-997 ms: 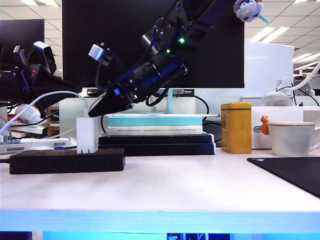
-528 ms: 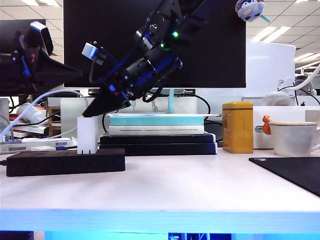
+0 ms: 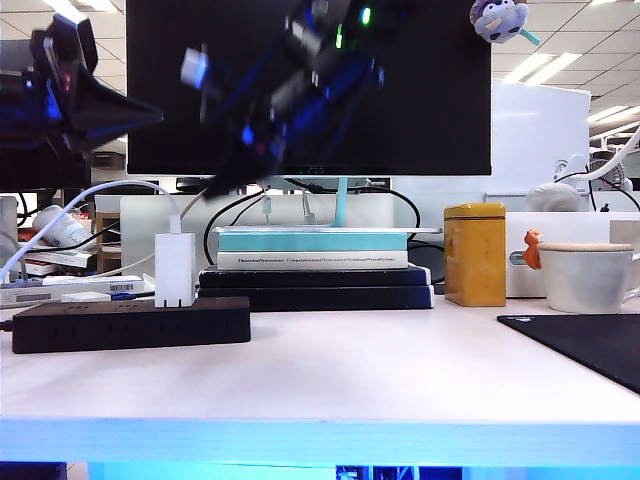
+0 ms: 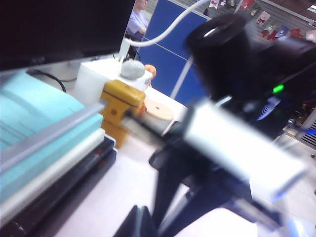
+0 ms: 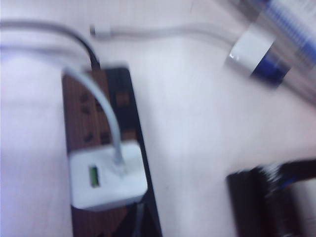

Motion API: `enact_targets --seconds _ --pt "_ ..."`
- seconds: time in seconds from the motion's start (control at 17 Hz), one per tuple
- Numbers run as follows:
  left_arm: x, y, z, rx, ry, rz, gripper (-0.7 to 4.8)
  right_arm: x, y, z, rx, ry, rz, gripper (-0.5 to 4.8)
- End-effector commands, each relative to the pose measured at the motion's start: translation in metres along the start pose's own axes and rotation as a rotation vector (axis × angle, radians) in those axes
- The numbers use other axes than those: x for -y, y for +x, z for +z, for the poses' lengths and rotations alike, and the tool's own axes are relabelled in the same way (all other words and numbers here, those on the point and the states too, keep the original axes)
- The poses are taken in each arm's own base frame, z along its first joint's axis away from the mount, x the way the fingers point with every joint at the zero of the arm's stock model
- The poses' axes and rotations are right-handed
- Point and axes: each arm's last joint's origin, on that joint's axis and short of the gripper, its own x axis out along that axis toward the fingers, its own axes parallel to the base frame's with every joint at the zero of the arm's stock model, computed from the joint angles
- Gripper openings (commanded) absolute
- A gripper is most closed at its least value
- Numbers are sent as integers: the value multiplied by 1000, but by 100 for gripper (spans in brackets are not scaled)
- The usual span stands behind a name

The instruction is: Plug the white charger into the left socket.

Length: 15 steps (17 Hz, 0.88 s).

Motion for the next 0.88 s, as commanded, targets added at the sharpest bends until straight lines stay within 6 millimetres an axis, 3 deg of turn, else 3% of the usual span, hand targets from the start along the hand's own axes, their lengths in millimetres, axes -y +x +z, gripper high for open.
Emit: enact_targets --seconds 0.06,0.29,0.41,0.59,0.7,0.82,0.88 --pt "18 -2 23 33 74 30 -5 -4 -29 23 46 -33 -46 2" --pt "54 -10 60 117 182 129 -5 -11 -76 52 122 -51 -130 1" --pt "90 -17 87 168 274 150 -5 -23 -118 76 179 11 -222 1" --pt "135 -25 109 198 315 156 -5 -45 -172 101 222 33 -373 0" --pt "207 -39 126 264 339 274 -5 -85 -239 125 299 15 -493 0" --pt "256 -51 120 267 372 446 -5 -118 -284 135 369 -11 -565 0" --pt "291 -62 107 254 414 630 -5 -137 -309 139 399 -15 -626 0"
